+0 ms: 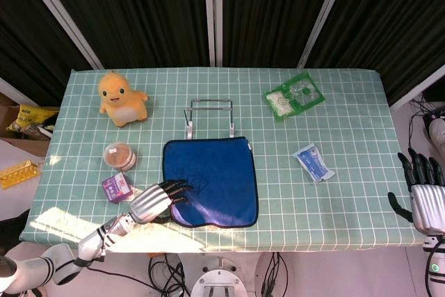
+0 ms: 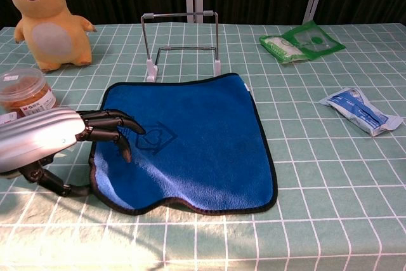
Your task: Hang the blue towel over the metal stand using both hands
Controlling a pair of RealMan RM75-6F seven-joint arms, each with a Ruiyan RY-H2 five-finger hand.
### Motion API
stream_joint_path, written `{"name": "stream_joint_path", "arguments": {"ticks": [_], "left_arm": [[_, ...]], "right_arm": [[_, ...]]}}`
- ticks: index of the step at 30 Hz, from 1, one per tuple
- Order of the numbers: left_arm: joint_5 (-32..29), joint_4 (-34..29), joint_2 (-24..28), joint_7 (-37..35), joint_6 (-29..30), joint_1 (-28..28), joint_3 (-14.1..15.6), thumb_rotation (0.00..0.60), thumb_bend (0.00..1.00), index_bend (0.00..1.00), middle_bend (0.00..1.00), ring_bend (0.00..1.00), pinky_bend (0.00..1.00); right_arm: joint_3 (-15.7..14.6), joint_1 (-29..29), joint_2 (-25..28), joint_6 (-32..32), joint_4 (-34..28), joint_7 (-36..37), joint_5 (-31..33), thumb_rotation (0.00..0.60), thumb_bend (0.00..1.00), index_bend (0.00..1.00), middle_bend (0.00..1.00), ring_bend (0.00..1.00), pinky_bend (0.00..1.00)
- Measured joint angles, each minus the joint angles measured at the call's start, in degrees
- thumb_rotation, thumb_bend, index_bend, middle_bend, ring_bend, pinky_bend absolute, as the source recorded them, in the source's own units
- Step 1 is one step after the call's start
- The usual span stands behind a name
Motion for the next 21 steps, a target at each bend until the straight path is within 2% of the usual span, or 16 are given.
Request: {"name": "stream_joint_path", "arguments": {"ticks": [14,21], "left_arm": [[-0.66,0.66,-0.38,-1.81,0.14,-0.02,0.55,0.600,0.43,0.67,0.19,0.12,0.25],[-1.70,-0.80,-0.33,-3.77,0.80,-0.02,-0.32,0.600,0.43,0.71,0.23,0.13,0.28]], "right_arm": [[-0.03,0.12,-0.25,-0.35,0.08,-0.23,0.23,0.600,0.30,0.00,0.00,0.00,0.00],[-0.24,0.37,-0.67,-1.28,0.56,-0.04,0.41,0.600,0.30,0.00,0.00,0.00,0.00]]}}
